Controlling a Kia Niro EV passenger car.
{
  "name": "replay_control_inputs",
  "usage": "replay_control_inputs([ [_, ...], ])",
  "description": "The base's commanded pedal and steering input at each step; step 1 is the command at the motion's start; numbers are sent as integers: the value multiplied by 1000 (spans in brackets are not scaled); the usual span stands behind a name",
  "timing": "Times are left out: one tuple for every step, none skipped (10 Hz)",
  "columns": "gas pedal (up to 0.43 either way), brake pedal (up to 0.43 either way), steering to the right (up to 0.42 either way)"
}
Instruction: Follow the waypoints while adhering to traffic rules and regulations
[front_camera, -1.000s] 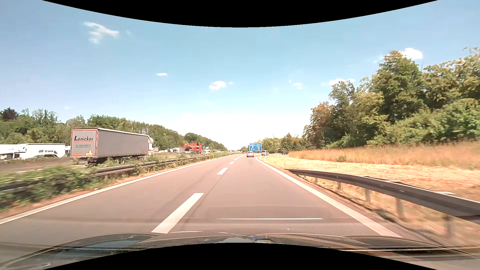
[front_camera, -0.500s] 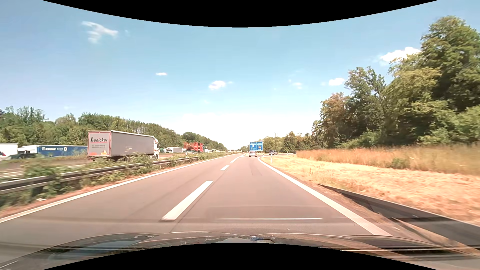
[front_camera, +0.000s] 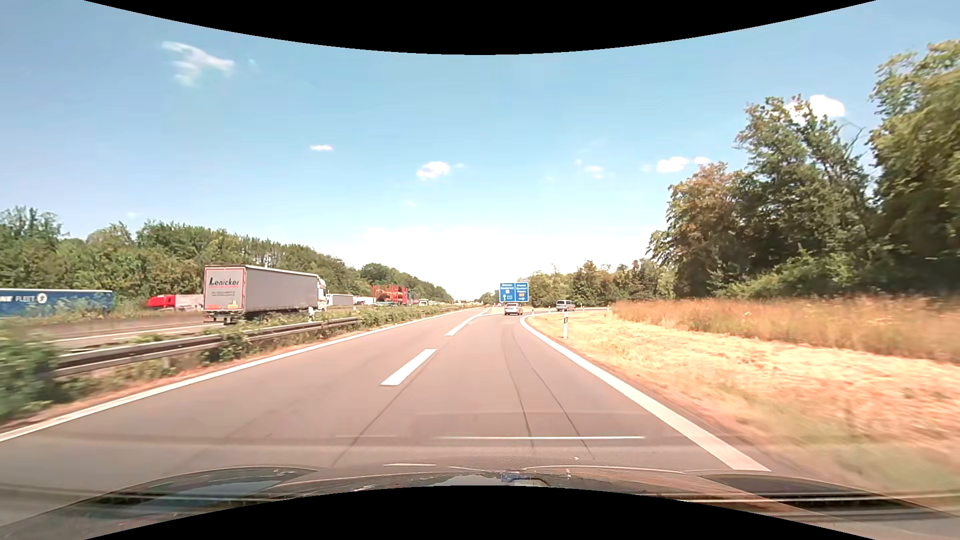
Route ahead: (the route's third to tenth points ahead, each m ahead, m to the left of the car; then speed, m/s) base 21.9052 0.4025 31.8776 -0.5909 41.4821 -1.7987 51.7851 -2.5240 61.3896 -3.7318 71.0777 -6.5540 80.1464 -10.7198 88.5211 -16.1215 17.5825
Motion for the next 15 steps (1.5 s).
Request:
replay_control_inputs([
  [118, 0, -1],
  [118, 0, -1],
  [118, 0, -1],
  [118, 0, -1],
  [110, 0, -1],
  [98, 0, -1],
  [98, 0, -1],
  [98, 0, -1],
  [98, 0, 4],
  [98, 0, 4],
  [98, 0, 4],
  [98, 0, 4],
  [98, 0, 4],
  [98, 0, 4],
  [87, 0, 5],
])
